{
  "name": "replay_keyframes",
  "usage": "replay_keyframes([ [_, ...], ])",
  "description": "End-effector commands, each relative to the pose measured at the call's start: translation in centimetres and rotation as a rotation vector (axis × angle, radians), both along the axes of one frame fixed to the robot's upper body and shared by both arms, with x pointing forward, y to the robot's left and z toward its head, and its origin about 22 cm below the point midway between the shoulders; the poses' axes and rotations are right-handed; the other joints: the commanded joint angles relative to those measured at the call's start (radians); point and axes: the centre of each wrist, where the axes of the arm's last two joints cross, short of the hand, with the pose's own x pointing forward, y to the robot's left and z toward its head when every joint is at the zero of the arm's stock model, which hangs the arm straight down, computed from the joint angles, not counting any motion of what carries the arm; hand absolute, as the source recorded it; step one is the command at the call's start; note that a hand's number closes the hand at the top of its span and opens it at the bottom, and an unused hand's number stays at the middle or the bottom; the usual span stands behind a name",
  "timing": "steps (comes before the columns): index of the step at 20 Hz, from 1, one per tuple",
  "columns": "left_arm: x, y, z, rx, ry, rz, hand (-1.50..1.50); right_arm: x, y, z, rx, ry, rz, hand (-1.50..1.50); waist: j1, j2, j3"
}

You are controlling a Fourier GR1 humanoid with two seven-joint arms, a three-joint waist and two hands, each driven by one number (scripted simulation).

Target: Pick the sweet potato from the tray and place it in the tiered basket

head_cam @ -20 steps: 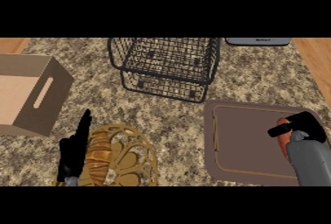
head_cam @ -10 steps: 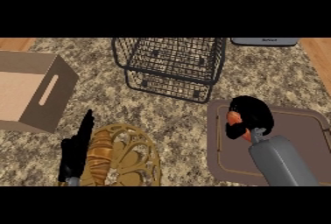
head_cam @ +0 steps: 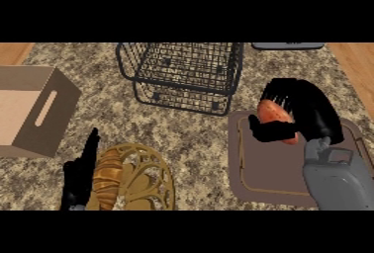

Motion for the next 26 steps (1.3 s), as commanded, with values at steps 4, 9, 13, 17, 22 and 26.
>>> replay_keyframes([
  [4, 0.1, -0.1, -1.0, -0.027, 0.03, 0.006, 0.0, -4.5, -1.6, 9.7, -0.009, -0.29, 0.01, 1.5, 0.0, 0.007, -0.006],
  [9, -1.1, -1.2, -1.9, -0.025, 0.033, -0.018, 0.0, -4.3, 0.0, 15.4, -0.019, -0.313, -0.014, 1.5, 0.019, 0.009, -0.006],
  [13, 1.3, -1.9, 0.6, -0.017, 0.046, -0.039, 0.0, -2.3, 0.4, 16.4, -0.006, -0.287, -0.015, 1.5, 0.02, 0.011, -0.005],
  [17, 0.7, -0.3, 0.7, -0.009, 0.023, -0.036, 0.0, 0.9, 4.2, 14.4, -0.022, -0.293, -0.045, 1.5, 0.029, 0.013, -0.005],
  [22, 0.5, -0.3, -0.2, -0.008, 0.014, -0.044, 0.0, 4.7, 5.2, 17.6, -0.003, -0.239, -0.07, 1.5, 0.033, 0.014, -0.005],
  [26, 0.6, -0.8, -1.9, -0.026, 0.017, -0.038, 0.0, 6.8, 6.2, 16.6, 0.008, -0.237, -0.021, 1.5, 0.031, 0.016, -0.006],
])
